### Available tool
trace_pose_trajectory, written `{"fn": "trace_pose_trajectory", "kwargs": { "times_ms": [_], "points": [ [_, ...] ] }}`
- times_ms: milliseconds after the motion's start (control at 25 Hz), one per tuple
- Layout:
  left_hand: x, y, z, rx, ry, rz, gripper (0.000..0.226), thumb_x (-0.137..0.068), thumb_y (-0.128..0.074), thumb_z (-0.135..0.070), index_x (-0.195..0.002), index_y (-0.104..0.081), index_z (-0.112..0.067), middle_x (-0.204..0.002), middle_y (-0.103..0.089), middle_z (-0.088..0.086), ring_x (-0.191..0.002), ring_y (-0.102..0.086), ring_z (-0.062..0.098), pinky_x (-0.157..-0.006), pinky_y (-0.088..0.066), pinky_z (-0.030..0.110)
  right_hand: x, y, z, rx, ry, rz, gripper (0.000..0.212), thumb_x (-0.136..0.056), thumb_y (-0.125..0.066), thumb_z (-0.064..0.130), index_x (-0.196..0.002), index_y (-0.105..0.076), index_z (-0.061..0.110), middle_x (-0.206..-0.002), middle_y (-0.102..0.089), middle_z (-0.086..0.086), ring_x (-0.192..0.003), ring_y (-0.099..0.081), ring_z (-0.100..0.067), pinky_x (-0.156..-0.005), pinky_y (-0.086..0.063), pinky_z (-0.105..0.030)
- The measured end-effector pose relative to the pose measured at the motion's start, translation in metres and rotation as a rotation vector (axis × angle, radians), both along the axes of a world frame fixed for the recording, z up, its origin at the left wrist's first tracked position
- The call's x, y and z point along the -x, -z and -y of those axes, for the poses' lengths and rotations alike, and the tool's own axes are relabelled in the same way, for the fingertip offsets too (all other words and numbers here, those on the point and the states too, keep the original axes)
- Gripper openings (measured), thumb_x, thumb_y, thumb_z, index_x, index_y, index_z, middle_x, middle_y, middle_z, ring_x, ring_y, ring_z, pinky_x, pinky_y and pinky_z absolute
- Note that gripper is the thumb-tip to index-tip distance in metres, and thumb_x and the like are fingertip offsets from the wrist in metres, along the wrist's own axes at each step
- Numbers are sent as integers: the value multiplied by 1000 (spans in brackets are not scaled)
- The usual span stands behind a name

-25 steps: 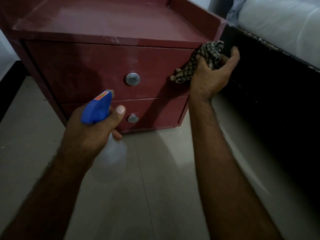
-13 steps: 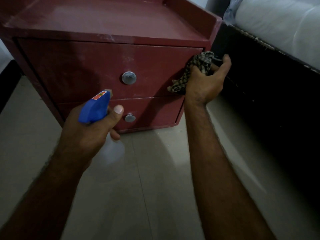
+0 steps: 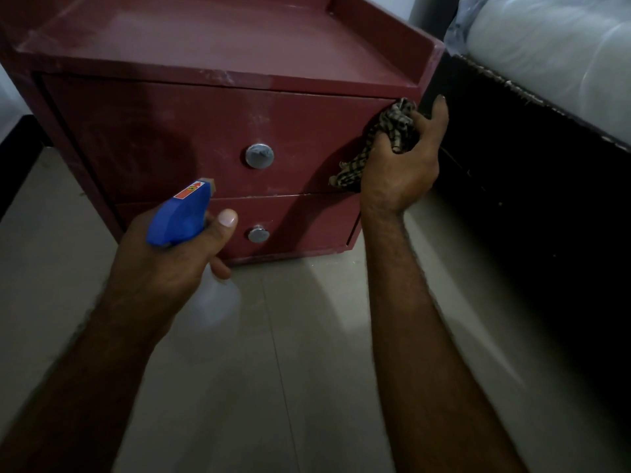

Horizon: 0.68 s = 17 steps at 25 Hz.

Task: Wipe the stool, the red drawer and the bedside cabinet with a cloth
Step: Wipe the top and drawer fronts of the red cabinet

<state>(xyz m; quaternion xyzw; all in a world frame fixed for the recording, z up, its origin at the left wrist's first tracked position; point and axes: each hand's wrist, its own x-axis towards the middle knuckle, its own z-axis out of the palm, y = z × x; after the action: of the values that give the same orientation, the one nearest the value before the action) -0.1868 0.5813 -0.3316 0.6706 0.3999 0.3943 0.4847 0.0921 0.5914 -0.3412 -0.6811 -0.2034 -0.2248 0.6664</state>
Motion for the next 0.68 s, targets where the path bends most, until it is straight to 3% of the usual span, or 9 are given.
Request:
{"fn": "trace_pose_trajectory", "kwargs": {
  "times_ms": [160, 280, 360, 520, 680],
  "points": [
    [0, 2, -1, 9, 2, -7, 15, -82, -68, -52, -72, -62, -61, -73, -71, 4, -62, -71, 25, -82, -57, 47, 6, -1, -3, 19, -36, 30, 75, -79, -67, 13, -151, -51, 27, -123, -72, 17, -98, -66, -8, -84, -47, -17],
    [-2, 2, 1, 30, 9, 2, 14, -81, -67, -53, -71, -62, -61, -73, -70, 7, -62, -71, 24, -82, -57, 47, 16, 6, -4, 91, -85, 85, 75, -80, -68, 12, -151, -52, 27, -118, -72, 12, -95, -62, -8, -76, -34, 1],
    [-4, 2, 2, 30, 4, 7, 14, -81, -67, -52, -70, -62, -60, -73, -70, 6, -63, -70, 26, -83, -56, 48, 17, 10, -2, 107, -142, 115, 77, -80, -70, 12, -153, -50, 27, -121, -72, 17, -98, -64, -7, -78, -36, 1],
    [-3, -1, 1, 10, -13, 23, 15, -83, -69, -50, -71, -63, -56, -72, -70, 7, -62, -70, 27, -84, -56, 48, 3, 1, 5, -20, -104, -38, 78, -78, -74, 17, -152, -50, 24, -117, -73, 18, -100, -67, -1, -87, -54, -22],
    [0, -5, -2, -12, -11, 34, 16, -84, -69, -49, -73, -63, -57, -74, -70, 6, -62, -70, 28, -84, -58, 51, 17, -5, -3, -72, -121, -63, 77, -76, -77, 15, -150, -53, 20, -112, -74, 14, -97, -69, 1, -86, -48, -9]
  ]
}}
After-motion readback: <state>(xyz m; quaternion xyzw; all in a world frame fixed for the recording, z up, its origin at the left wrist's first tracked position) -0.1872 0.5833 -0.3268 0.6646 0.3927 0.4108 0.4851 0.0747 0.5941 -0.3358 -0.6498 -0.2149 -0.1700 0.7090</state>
